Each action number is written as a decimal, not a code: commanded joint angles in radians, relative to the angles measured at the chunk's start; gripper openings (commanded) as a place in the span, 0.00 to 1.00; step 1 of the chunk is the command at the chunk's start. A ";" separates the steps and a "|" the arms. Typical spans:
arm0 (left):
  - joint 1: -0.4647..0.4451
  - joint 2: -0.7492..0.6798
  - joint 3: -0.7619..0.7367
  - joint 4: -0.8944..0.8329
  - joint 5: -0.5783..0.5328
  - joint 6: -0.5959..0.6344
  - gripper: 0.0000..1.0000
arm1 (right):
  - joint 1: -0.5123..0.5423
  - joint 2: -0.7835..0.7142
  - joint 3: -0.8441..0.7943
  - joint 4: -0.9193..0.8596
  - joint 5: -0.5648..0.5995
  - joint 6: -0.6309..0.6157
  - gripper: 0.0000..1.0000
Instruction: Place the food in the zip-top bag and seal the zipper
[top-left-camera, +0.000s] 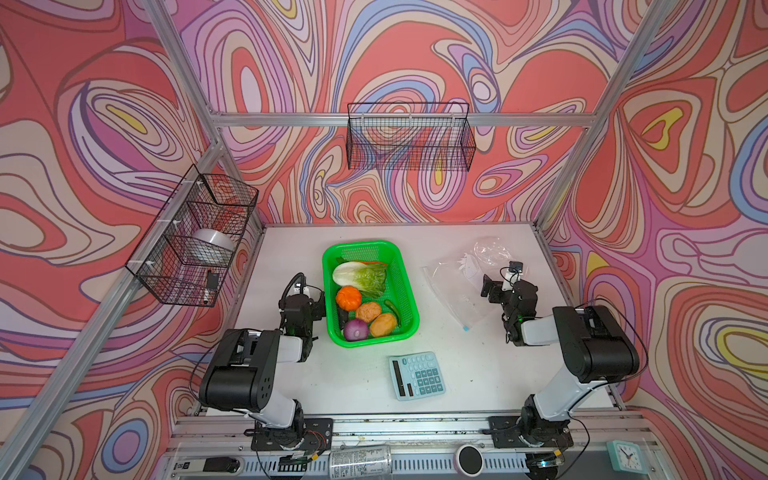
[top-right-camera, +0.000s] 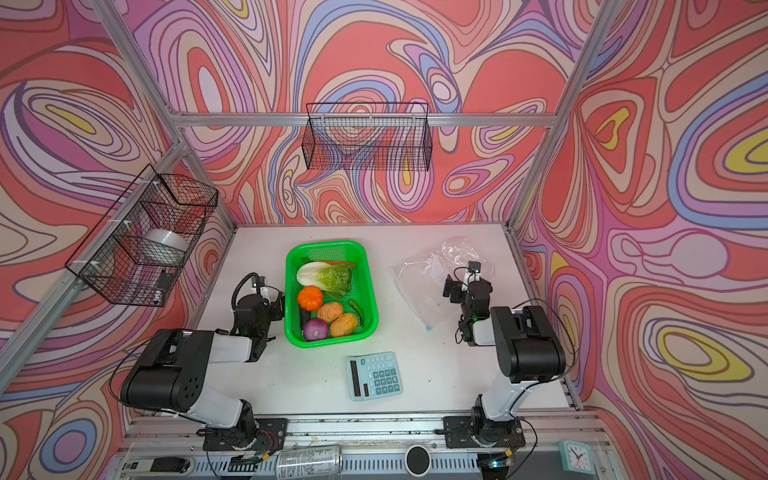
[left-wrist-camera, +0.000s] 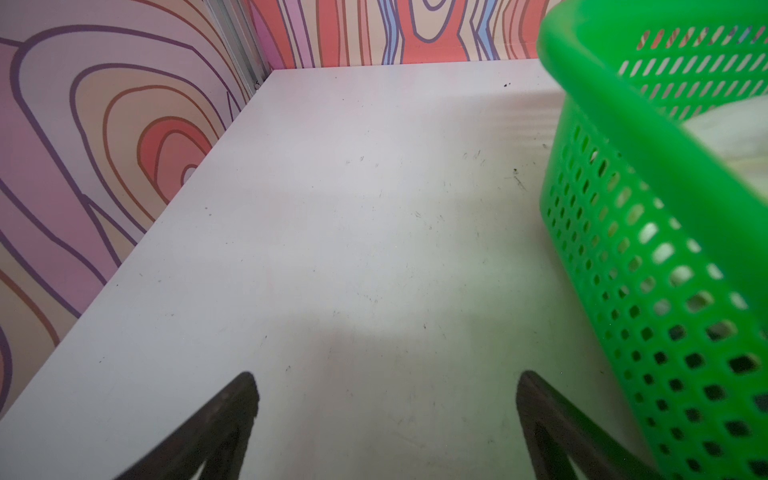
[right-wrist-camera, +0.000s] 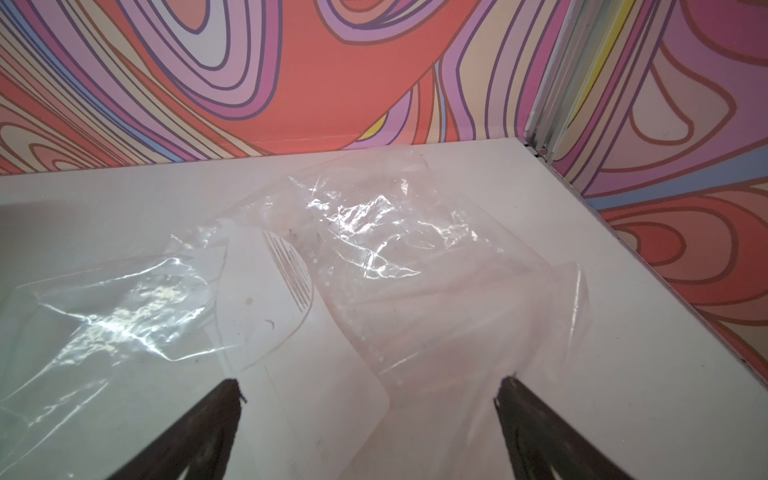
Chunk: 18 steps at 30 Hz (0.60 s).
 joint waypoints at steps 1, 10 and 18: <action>0.004 0.003 0.021 0.060 0.011 0.000 1.00 | 0.005 0.003 -0.005 0.015 0.001 0.001 0.98; 0.004 -0.122 0.051 -0.096 -0.058 -0.022 1.00 | 0.006 -0.074 -0.020 -0.017 0.037 0.009 0.95; 0.004 -0.275 0.297 -0.582 -0.155 -0.076 1.00 | 0.013 -0.234 0.197 -0.549 0.074 0.125 0.91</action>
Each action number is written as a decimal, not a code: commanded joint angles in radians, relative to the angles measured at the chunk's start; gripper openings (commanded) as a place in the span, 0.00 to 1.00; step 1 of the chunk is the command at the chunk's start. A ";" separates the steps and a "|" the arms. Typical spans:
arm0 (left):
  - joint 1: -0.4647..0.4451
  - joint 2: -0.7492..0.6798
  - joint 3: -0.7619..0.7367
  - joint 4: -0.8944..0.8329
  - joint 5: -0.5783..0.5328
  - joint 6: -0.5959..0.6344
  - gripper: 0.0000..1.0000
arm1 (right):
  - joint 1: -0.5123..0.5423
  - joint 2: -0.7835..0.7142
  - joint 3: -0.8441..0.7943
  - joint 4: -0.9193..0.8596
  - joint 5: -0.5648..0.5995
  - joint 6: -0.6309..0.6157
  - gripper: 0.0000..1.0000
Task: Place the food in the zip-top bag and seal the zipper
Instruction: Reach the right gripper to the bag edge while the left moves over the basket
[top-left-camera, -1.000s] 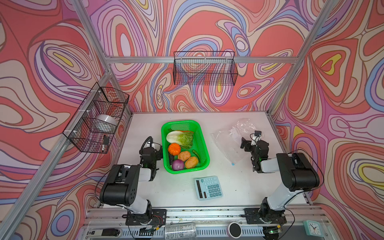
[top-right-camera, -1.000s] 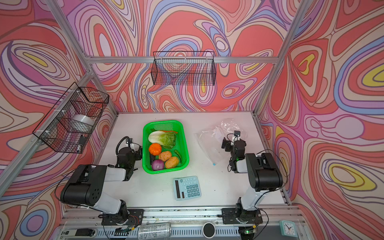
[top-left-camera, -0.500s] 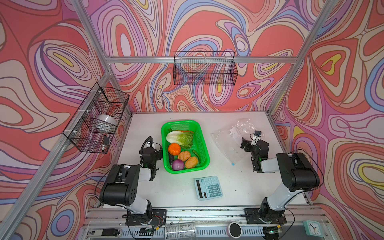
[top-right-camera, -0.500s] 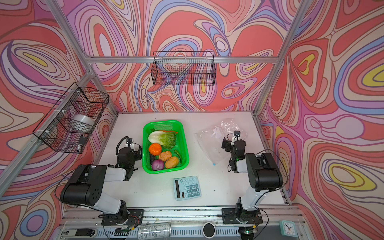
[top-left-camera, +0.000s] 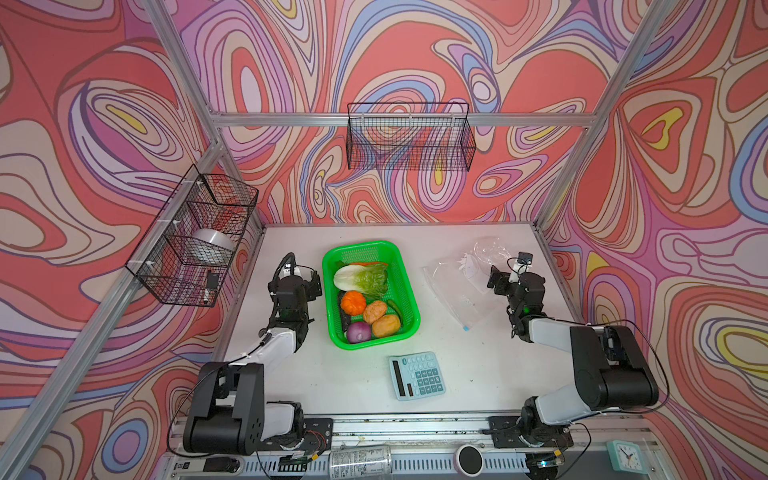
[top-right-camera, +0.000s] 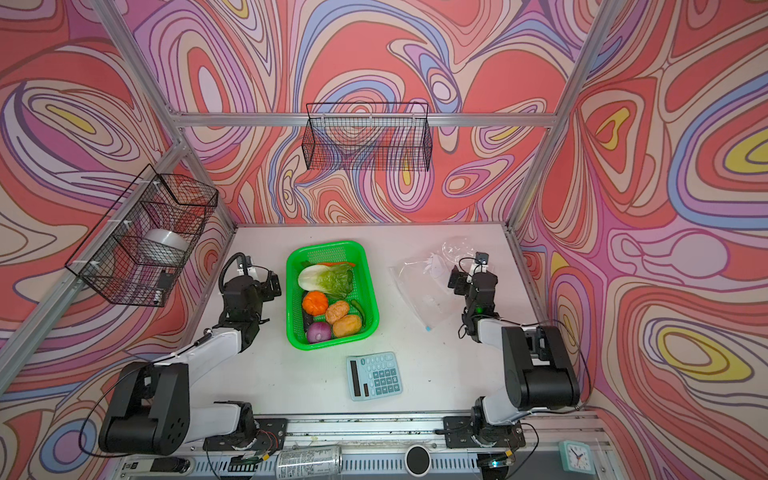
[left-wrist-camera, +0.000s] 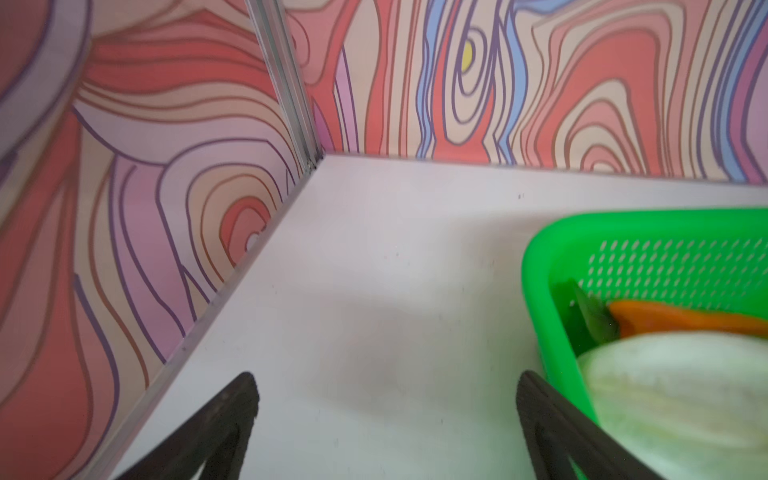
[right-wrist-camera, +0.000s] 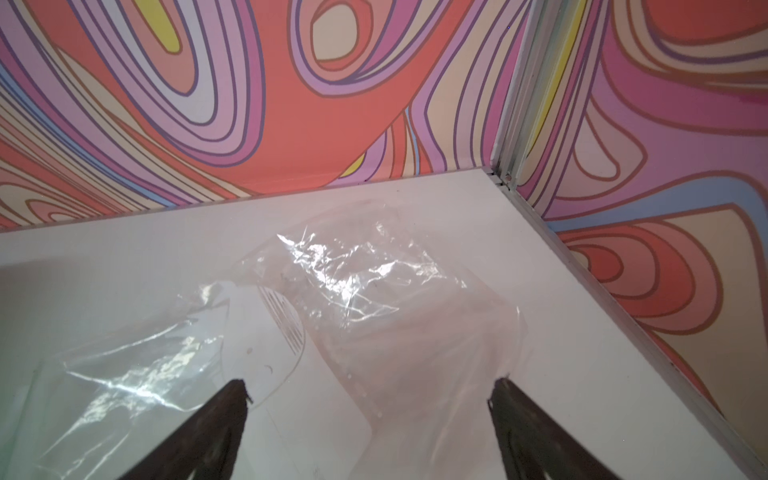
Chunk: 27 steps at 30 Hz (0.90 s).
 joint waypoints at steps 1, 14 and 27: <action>0.004 -0.036 0.082 -0.253 -0.036 -0.051 1.00 | 0.018 -0.040 0.112 -0.303 0.006 0.083 0.90; -0.191 -0.124 0.272 -0.529 0.143 -0.401 1.00 | 0.282 -0.017 0.421 -0.986 -0.056 0.069 0.75; -0.457 0.021 0.392 -0.536 0.208 -0.626 1.00 | 0.472 0.251 0.597 -1.131 0.045 0.007 0.70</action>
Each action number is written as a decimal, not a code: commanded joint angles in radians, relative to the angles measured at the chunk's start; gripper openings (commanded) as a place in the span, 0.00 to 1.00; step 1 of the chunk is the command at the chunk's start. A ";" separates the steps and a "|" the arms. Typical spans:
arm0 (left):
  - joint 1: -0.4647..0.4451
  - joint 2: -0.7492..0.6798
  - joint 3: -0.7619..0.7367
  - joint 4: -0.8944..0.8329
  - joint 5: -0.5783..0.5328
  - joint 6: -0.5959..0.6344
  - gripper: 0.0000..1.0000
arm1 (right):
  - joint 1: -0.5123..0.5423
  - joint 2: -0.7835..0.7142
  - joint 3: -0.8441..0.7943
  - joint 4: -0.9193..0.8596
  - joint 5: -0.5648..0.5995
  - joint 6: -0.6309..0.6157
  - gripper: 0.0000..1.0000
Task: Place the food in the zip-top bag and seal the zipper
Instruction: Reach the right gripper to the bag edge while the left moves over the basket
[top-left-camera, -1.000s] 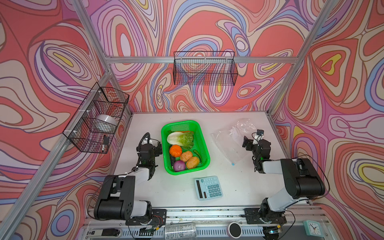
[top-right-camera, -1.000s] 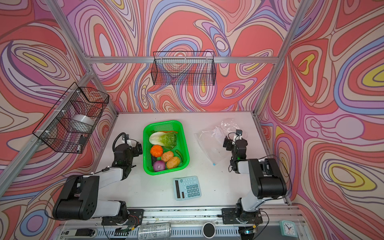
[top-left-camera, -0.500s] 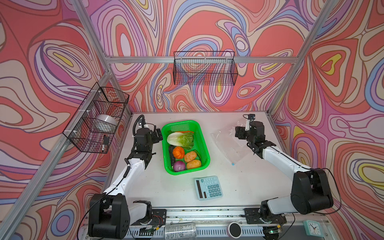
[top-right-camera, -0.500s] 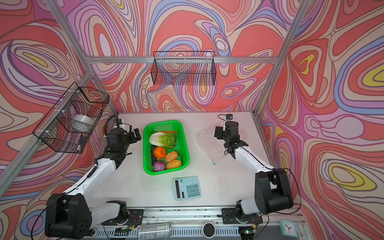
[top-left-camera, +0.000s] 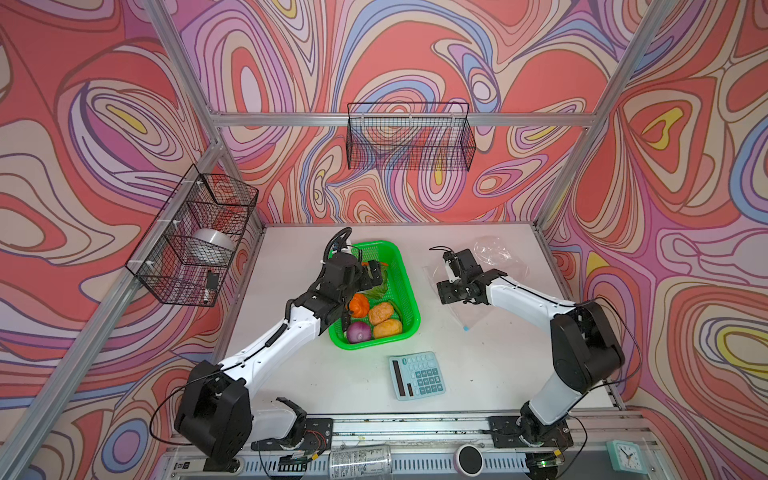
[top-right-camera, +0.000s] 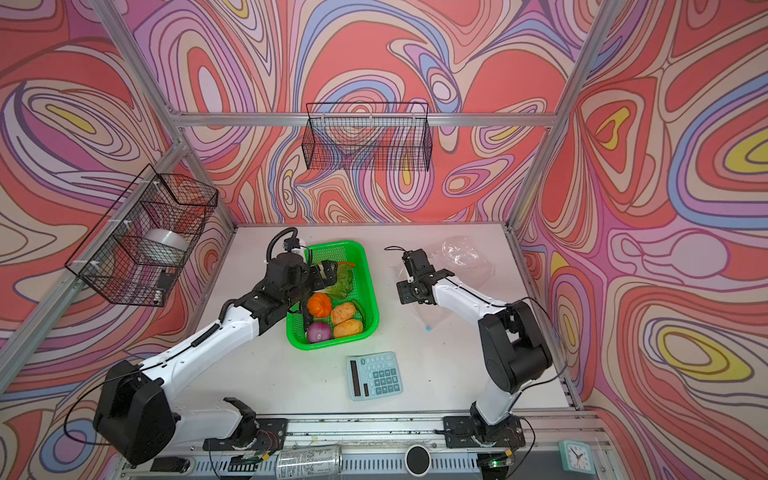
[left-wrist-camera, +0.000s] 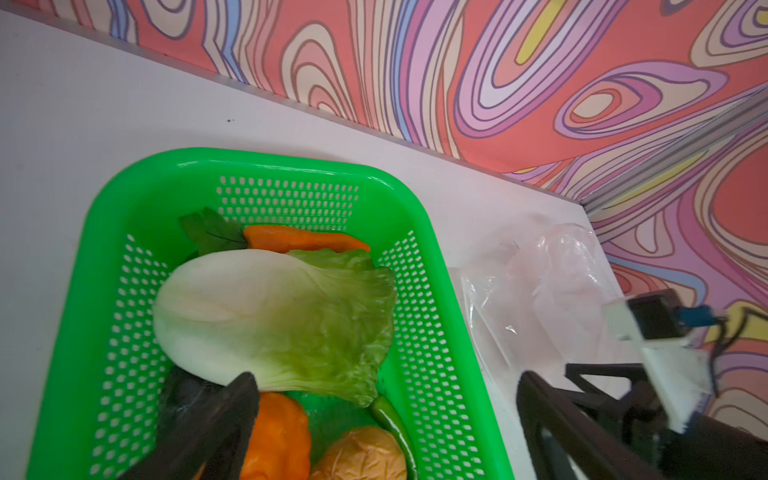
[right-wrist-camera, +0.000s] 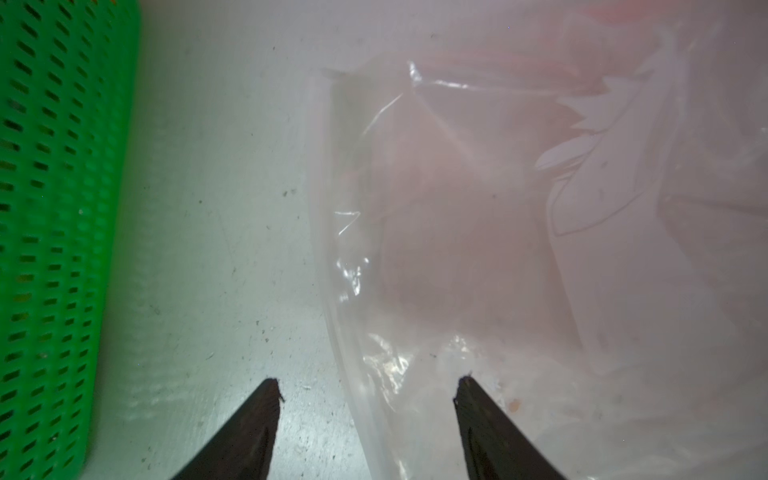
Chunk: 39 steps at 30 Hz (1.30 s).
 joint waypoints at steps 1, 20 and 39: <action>-0.002 -0.007 0.016 -0.012 0.018 -0.062 1.00 | 0.031 0.057 0.050 -0.022 0.073 -0.021 0.70; -0.002 -0.080 -0.050 -0.018 0.022 -0.120 1.00 | 0.065 0.203 0.057 0.055 0.351 0.031 0.22; -0.115 0.100 0.162 0.000 0.329 -0.071 0.96 | -0.121 -0.193 0.161 -0.119 -0.148 0.142 0.00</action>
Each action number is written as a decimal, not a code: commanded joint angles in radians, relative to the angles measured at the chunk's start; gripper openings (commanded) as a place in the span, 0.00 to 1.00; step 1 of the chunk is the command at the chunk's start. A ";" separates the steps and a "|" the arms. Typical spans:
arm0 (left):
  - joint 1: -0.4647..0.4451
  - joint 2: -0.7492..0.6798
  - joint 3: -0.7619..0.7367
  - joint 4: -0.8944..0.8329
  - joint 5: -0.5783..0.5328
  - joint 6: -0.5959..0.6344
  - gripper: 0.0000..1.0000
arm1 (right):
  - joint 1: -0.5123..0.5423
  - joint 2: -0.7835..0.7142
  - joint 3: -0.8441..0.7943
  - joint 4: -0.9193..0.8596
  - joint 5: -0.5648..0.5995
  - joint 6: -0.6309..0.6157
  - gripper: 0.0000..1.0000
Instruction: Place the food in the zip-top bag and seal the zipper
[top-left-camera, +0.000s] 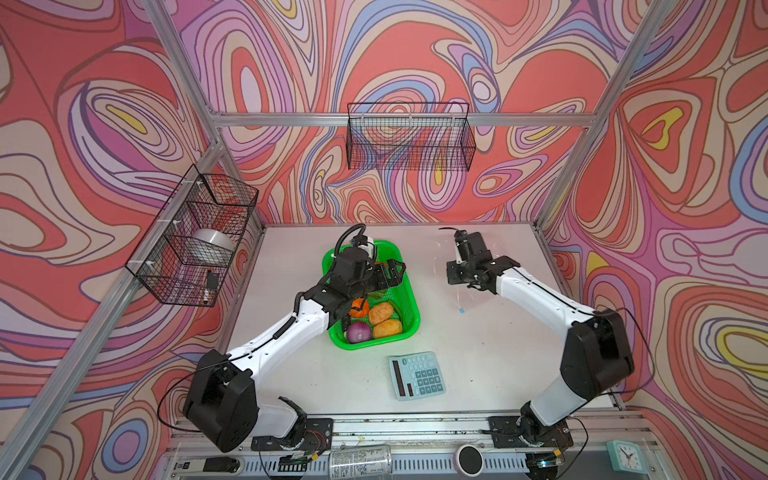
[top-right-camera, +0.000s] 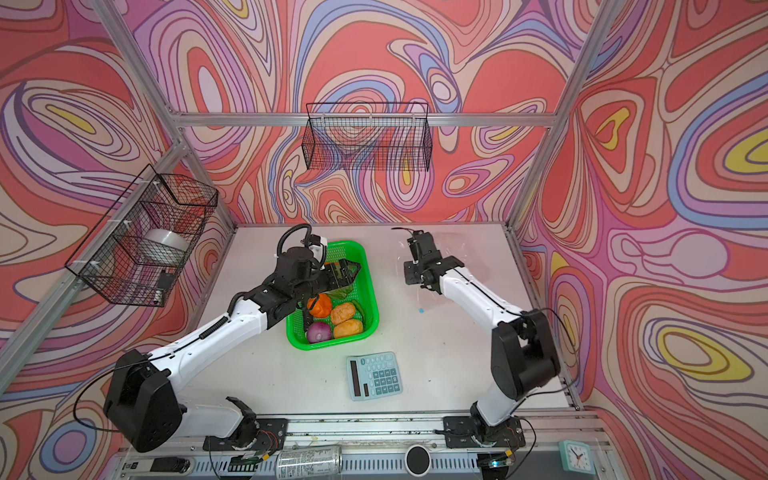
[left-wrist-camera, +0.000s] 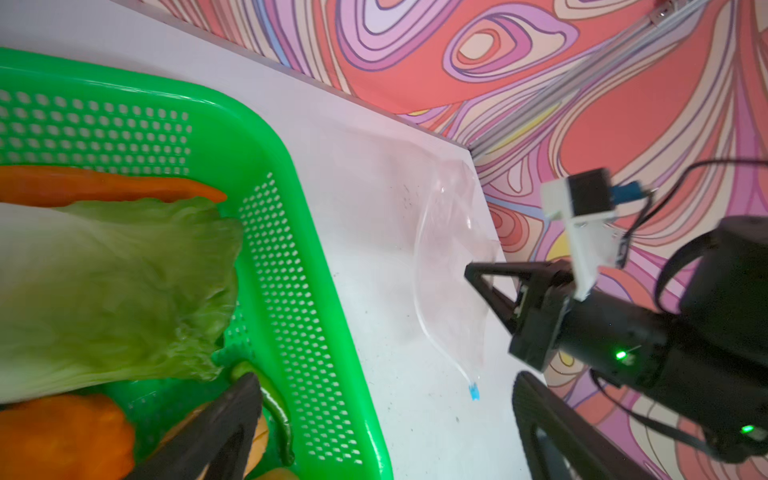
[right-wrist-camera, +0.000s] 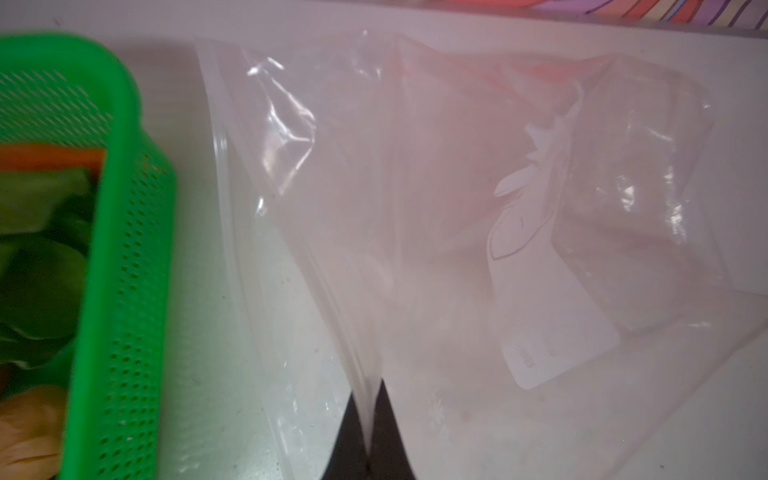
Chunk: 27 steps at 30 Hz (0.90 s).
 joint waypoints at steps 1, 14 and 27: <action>-0.055 0.042 0.085 -0.009 0.041 0.034 0.96 | -0.049 -0.076 0.018 -0.066 -0.170 0.038 0.00; -0.177 0.251 0.337 -0.084 0.007 0.042 0.91 | -0.057 -0.231 -0.017 -0.018 -0.346 0.108 0.00; -0.178 0.427 0.534 -0.187 -0.093 0.109 0.17 | -0.057 -0.321 -0.061 -0.069 -0.295 0.148 0.00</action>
